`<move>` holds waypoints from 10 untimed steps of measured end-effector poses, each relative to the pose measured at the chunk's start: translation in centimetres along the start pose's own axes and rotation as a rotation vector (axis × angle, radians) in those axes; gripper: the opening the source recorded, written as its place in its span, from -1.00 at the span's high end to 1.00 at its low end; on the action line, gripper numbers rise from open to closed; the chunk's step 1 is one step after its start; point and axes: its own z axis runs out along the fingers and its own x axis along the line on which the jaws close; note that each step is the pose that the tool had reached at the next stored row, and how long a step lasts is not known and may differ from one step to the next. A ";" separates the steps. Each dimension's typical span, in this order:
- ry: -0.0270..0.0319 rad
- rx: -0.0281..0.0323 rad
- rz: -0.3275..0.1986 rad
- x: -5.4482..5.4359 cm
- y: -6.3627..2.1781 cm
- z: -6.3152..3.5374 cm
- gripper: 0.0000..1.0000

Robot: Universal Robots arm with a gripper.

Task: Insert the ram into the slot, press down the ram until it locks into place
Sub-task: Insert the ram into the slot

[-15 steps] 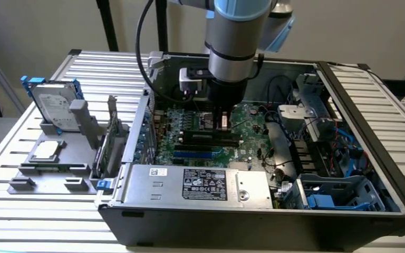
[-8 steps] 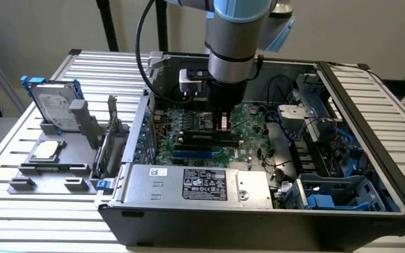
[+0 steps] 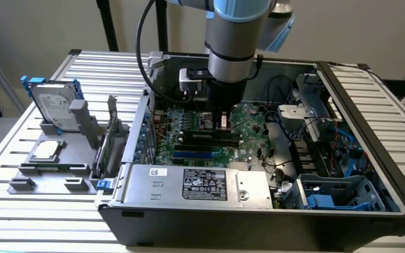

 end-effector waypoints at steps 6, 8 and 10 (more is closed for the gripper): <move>0.0006 0.0000 0.000 -0.1 0.00 0.08 0.73; 0.0015 -0.0001 0.000 -0.2 0.02 0.12 0.73; 0.0027 -0.0001 0.000 -0.2 0.03 0.16 0.73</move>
